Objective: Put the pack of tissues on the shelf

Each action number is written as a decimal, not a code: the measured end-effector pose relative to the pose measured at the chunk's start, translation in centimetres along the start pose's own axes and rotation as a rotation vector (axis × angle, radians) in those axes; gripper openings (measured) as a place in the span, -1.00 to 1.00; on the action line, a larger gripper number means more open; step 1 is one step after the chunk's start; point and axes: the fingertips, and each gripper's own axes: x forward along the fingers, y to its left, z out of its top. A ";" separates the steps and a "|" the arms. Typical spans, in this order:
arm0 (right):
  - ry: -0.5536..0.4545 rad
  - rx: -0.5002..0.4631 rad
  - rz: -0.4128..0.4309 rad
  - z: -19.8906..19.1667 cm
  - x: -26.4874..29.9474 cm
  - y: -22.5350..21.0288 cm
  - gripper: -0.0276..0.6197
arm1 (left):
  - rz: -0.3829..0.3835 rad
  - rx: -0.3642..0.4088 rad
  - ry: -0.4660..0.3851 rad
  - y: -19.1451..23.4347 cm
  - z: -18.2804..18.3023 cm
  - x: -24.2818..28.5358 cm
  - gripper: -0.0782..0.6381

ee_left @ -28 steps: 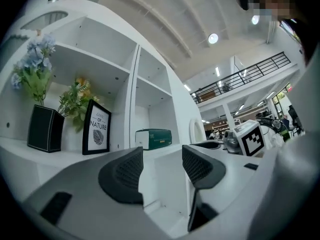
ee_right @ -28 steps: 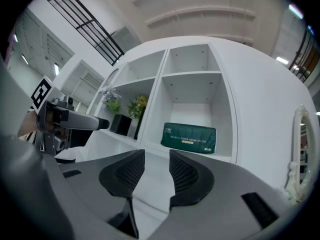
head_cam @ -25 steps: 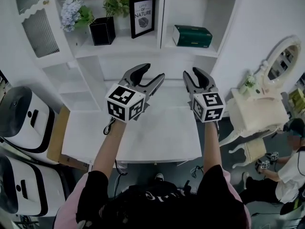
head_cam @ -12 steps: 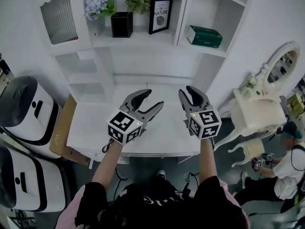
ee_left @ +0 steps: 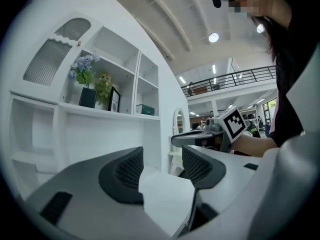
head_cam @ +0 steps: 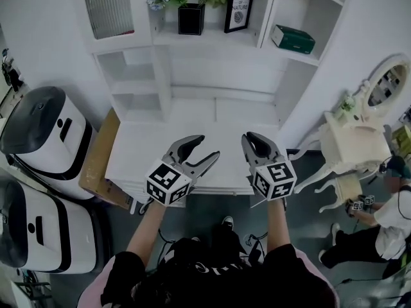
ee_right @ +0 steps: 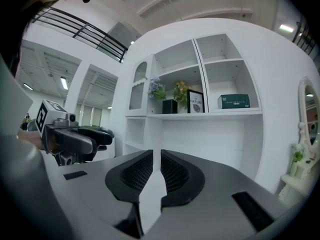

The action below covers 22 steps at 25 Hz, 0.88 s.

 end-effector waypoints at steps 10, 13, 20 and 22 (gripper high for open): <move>0.035 0.117 0.053 -3.5 -2.5 6.8 -0.69 | 0.017 -0.057 0.055 -1.8 -4.6 -5.8 -0.07; 0.043 0.129 0.069 -4.6 -2.8 8.1 -0.69 | 0.043 -0.090 0.058 -2.0 -5.7 -7.3 -0.10; 0.110 0.170 0.113 -8.7 -3.7 10.9 -0.70 | 0.104 -0.166 0.085 -2.6 -8.7 -10.5 -0.28; 0.125 0.180 0.125 -9.6 -4.2 11.5 -0.70 | 0.120 -0.182 0.095 -2.8 -9.4 -11.1 -0.36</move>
